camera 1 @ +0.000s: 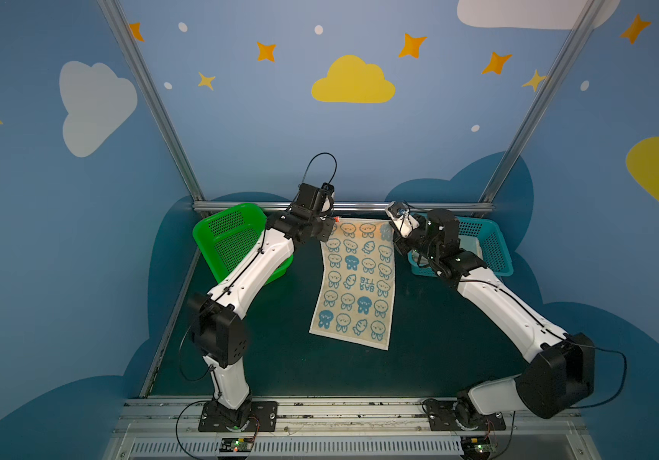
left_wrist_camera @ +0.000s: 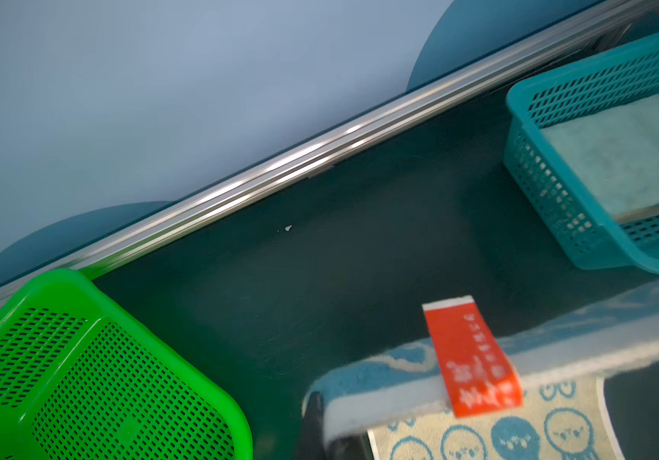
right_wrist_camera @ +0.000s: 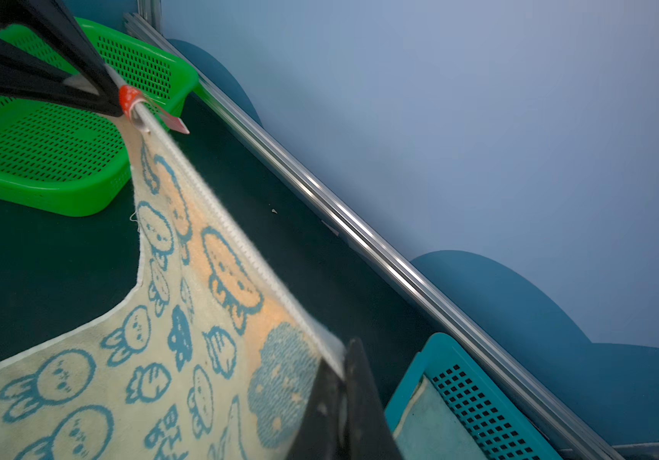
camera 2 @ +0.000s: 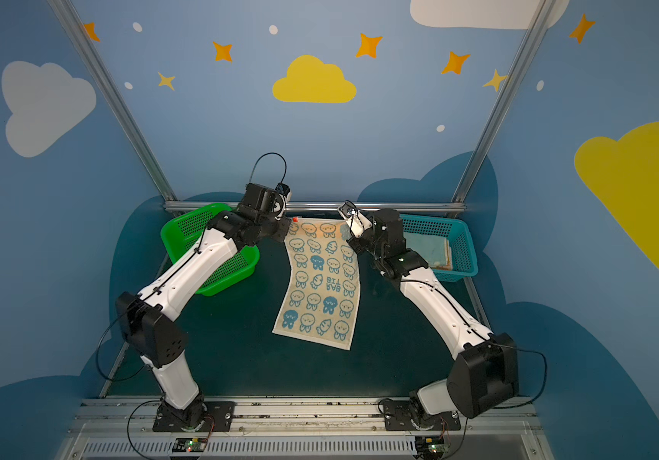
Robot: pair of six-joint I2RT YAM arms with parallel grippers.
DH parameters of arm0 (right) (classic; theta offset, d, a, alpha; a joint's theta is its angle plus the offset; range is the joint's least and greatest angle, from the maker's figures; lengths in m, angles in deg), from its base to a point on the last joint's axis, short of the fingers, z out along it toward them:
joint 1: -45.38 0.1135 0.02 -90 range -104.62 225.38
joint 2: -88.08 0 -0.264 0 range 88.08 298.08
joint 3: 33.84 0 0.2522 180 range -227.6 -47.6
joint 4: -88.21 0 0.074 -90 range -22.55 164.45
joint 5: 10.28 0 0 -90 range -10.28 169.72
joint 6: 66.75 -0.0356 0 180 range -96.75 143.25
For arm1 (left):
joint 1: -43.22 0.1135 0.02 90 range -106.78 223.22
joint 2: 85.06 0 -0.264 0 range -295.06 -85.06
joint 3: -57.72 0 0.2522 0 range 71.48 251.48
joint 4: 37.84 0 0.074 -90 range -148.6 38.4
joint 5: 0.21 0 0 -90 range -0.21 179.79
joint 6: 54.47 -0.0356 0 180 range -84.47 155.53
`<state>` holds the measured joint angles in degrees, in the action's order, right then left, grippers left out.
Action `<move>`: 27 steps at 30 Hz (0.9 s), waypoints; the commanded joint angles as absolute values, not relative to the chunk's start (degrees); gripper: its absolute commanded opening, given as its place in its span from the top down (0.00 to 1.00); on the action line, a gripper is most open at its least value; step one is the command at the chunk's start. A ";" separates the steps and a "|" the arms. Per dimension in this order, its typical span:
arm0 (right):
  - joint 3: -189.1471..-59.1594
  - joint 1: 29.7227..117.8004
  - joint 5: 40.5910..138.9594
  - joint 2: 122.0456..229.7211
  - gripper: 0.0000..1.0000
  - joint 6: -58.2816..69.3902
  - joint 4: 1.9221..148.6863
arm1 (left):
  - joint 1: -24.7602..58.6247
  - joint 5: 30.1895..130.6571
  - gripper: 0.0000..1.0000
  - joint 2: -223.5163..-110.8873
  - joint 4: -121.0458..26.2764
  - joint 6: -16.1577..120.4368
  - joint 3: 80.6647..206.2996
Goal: Fold and stack the towels
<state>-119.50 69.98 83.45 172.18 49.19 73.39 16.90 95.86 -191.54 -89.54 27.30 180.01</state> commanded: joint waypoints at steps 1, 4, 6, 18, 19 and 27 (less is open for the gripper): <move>-121.53 68.27 84.76 174.92 1.00 47.91 76.72 | 18.33 98.68 0.96 -195.97 -90.60 26.73 184.66; -121.37 67.08 86.03 177.78 1.00 47.57 77.05 | 18.41 98.82 0.96 -200.59 -93.26 26.18 188.66; -120.90 66.21 86.18 179.31 1.00 47.65 77.90 | 18.43 99.54 0.96 -202.78 -94.93 26.27 190.92; -118.99 64.19 87.16 180.90 1.00 52.82 73.12 | 18.17 101.99 0.96 -202.90 -96.90 27.62 188.37; -118.29 64.27 87.92 180.37 1.00 52.57 72.34 | 17.97 102.05 0.96 -202.27 -96.41 27.76 187.08; -111.93 64.80 92.63 174.75 1.00 46.34 61.07 | 16.82 100.78 0.96 -195.64 -91.22 29.09 173.53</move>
<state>-113.38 65.76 92.43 178.12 49.73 68.56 15.82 97.50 -198.90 -91.79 27.70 176.27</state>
